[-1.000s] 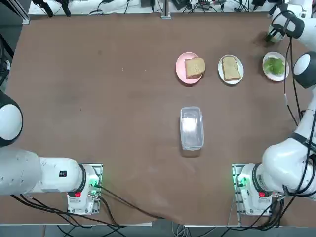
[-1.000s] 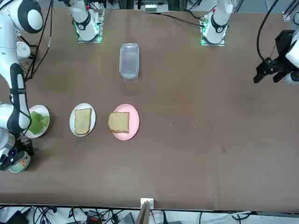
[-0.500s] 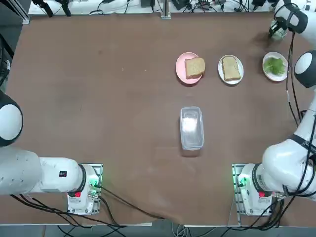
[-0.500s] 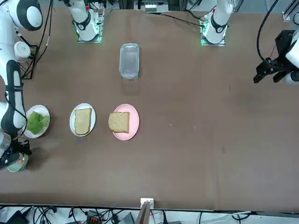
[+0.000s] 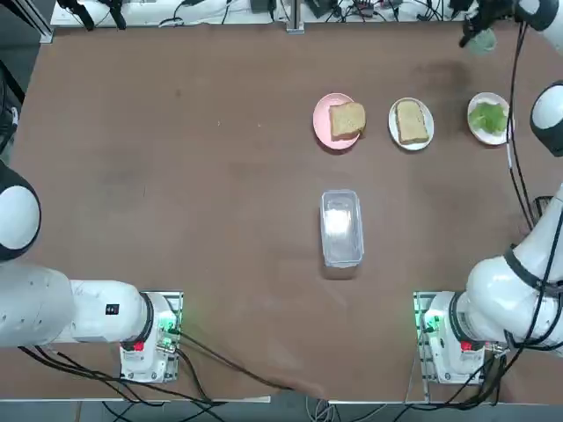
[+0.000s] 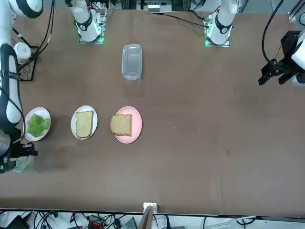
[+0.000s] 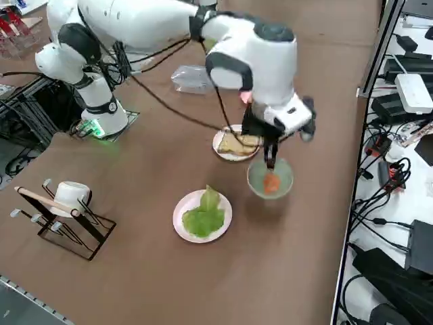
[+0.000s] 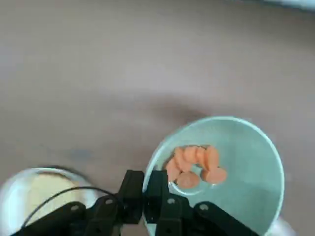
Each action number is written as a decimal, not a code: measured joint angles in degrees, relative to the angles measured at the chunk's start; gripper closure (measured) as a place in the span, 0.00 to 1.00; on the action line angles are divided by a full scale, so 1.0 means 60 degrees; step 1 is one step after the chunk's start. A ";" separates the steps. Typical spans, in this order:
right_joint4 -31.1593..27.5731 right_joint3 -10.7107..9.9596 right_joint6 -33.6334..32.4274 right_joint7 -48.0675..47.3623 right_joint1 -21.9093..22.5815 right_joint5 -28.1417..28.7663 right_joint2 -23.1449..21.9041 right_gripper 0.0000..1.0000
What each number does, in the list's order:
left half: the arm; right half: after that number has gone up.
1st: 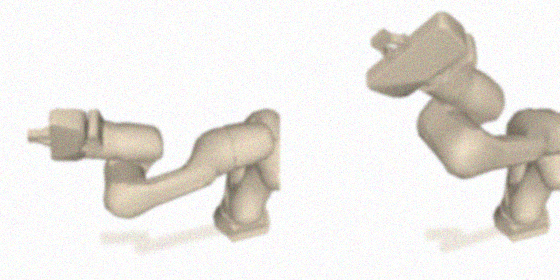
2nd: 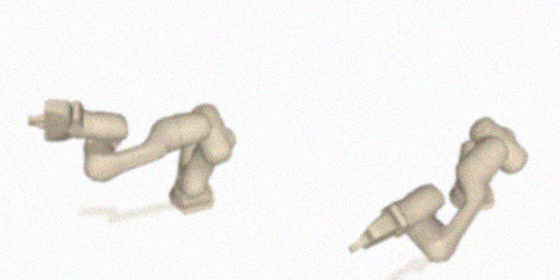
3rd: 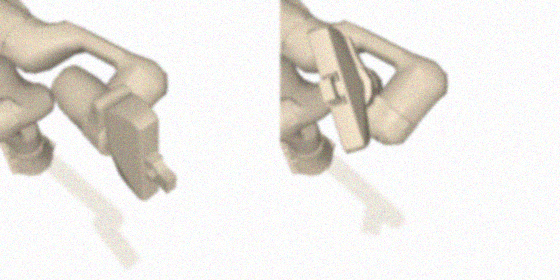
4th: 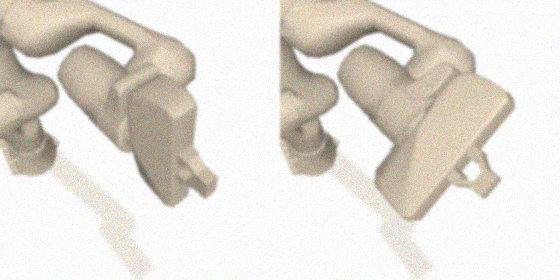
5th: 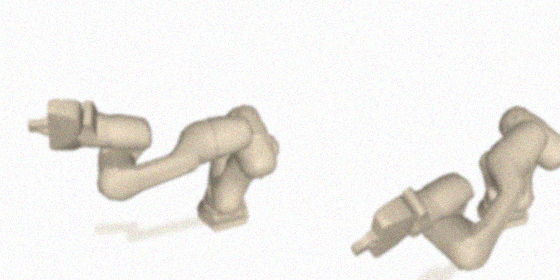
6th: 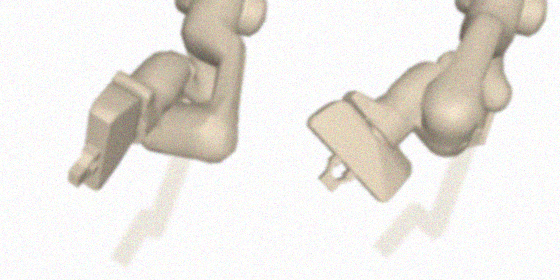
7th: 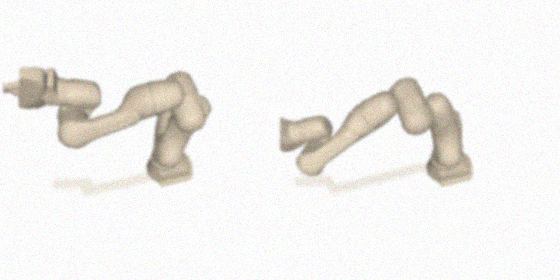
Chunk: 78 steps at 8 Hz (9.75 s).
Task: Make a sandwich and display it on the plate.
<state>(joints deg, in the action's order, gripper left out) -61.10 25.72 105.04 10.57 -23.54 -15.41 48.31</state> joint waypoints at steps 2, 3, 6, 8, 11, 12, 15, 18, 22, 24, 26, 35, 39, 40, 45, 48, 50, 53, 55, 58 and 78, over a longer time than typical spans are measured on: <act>-0.0785 0.1020 -0.0208 -0.2328 -0.0043 0.0182 -0.0289 0.95; -0.1357 0.1298 -0.0208 -0.3064 -0.0137 0.0629 -0.0534 0.95; -0.3331 0.1416 0.0181 -0.3406 -0.0772 0.2911 -0.1594 0.95; -0.4678 0.1433 0.0889 -0.3484 -0.1027 0.4110 -0.2148 0.95; -0.5683 0.1437 0.1422 -0.3538 -0.1168 0.5060 -0.2267 0.95; -0.5815 0.1436 0.1427 -0.3470 -0.1256 0.5351 -0.2257 0.95; -0.5982 0.1434 0.1397 -0.2084 -0.1500 0.6549 -0.2124 0.95; -0.5998 0.1425 0.1103 -0.0500 -0.2091 0.7773 -0.1610 0.95; -0.5996 0.1426 0.0468 0.0415 -0.2540 0.8880 -0.1337 0.95; -0.5996 0.1425 0.0242 0.0778 -0.2779 0.8919 -0.1156 0.95; -0.5996 0.1426 0.0126 0.1030 -0.2890 0.9103 -0.1033 0.95; -0.5994 0.1402 -0.0651 0.3239 -0.3691 1.0099 -0.0038 0.95; -0.5985 0.1402 -0.1009 0.3847 -0.3909 1.0261 0.0116 0.95; -0.5984 0.1401 -0.1127 0.3963 -0.4020 1.0265 0.0185 0.95; -0.5986 0.1401 -0.1429 0.4967 -0.4206 1.0773 0.0602 0.95; -0.5986 0.1396 -0.1771 0.5751 -0.4313 1.1189 0.0782 0.95; -0.5986 0.1392 -0.1851 0.5856 -0.4417 1.1209 0.0922 0.95; -0.5989 0.1395 -0.2128 0.6374 -0.4427 1.1605 0.1073 0.95; -0.5993 0.1393 -0.2256 0.6800 -0.4431 1.1757 0.1273 0.95; -0.5989 0.1387 -0.2340 0.7144 -0.4491 1.1794 0.1576 0.95; -0.0914 0.1547 0.1531 0.4026 -0.3057 -0.0457 0.0794 0.95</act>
<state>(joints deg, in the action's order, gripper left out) -66.59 35.00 114.23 34.73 -41.88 -18.15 53.08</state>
